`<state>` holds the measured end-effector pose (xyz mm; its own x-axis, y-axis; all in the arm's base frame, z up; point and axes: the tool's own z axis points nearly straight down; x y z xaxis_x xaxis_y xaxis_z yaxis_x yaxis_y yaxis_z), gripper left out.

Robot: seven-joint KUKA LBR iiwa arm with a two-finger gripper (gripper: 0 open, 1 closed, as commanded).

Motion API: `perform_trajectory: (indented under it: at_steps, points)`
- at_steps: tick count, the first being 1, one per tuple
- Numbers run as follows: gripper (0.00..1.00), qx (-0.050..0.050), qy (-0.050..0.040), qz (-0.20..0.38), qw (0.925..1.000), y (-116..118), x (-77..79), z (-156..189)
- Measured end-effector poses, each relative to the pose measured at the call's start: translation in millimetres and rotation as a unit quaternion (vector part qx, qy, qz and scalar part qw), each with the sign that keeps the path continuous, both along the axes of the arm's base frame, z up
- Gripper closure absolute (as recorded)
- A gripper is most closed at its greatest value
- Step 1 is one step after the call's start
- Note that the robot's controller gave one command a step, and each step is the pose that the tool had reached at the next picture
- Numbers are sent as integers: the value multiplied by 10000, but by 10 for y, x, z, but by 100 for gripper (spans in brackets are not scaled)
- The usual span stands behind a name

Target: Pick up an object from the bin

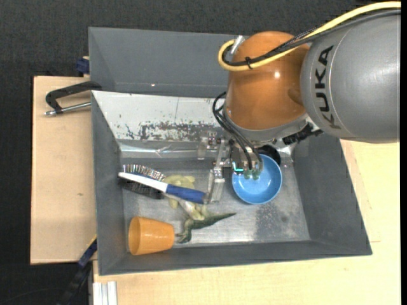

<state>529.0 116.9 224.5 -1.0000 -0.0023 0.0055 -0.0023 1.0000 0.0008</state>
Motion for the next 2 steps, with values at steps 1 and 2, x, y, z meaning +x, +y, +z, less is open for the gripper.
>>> perform_trajectory:
  at_steps: [1,2]
  points:
    - [0,4,-33,281,9996,410,157,-1567]
    - [100,29,-91,267,9996,421,191,-1491]
